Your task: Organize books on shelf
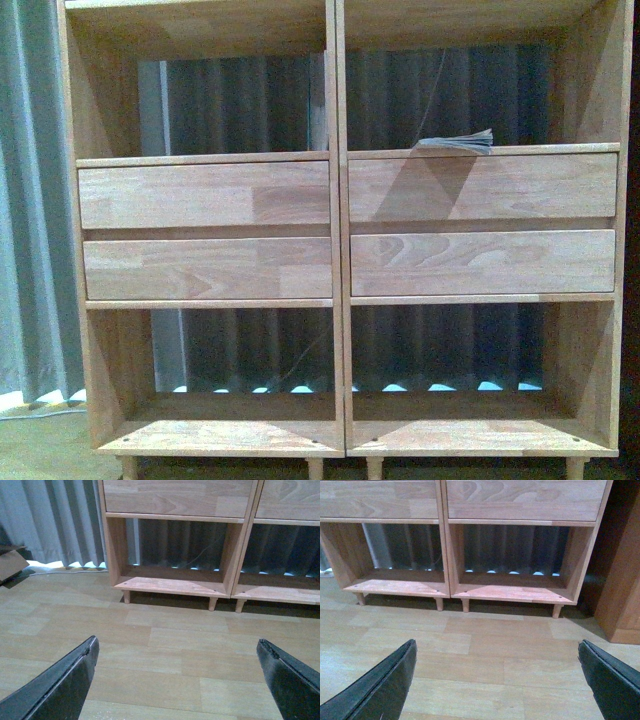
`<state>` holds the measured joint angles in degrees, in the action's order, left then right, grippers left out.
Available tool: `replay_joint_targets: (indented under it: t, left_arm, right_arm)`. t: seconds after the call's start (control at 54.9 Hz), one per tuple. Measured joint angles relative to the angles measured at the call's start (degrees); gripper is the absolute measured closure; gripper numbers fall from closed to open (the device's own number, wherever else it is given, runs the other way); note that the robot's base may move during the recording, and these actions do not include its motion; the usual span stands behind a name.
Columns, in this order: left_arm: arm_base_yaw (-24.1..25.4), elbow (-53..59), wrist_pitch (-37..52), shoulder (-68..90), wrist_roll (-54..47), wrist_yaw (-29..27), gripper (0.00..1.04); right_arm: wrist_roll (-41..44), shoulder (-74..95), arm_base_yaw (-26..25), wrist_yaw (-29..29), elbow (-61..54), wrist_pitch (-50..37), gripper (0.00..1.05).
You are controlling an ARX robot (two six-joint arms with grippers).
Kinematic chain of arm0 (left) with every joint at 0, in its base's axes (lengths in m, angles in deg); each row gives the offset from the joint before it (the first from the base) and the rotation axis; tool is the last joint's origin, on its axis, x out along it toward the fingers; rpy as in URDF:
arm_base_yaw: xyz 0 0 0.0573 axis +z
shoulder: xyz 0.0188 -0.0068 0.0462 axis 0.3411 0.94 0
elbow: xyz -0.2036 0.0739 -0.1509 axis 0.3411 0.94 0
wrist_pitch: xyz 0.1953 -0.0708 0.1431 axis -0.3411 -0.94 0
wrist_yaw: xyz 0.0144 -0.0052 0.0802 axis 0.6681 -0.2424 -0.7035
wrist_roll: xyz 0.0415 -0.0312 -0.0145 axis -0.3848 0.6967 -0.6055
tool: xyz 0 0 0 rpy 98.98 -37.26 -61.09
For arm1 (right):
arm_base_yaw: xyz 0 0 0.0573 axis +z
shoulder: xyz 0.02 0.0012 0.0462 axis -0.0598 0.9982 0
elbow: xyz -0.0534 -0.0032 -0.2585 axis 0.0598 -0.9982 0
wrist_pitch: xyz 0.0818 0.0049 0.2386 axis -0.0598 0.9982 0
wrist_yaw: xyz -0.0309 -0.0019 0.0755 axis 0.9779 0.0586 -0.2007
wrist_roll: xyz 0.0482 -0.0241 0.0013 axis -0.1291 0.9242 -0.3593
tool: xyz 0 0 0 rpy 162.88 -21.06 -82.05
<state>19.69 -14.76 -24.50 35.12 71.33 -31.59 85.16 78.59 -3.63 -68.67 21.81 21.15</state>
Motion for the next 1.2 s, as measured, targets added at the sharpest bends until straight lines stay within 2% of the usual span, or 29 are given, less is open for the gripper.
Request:
replay_joint_targets:
  t: [1.203]
  left_arm:
    - [0.0,0.0,0.0,0.0,0.0,0.0,0.07]
  right_arm:
    - [0.0,-0.02,0.0,0.02,0.0,0.0,0.07]
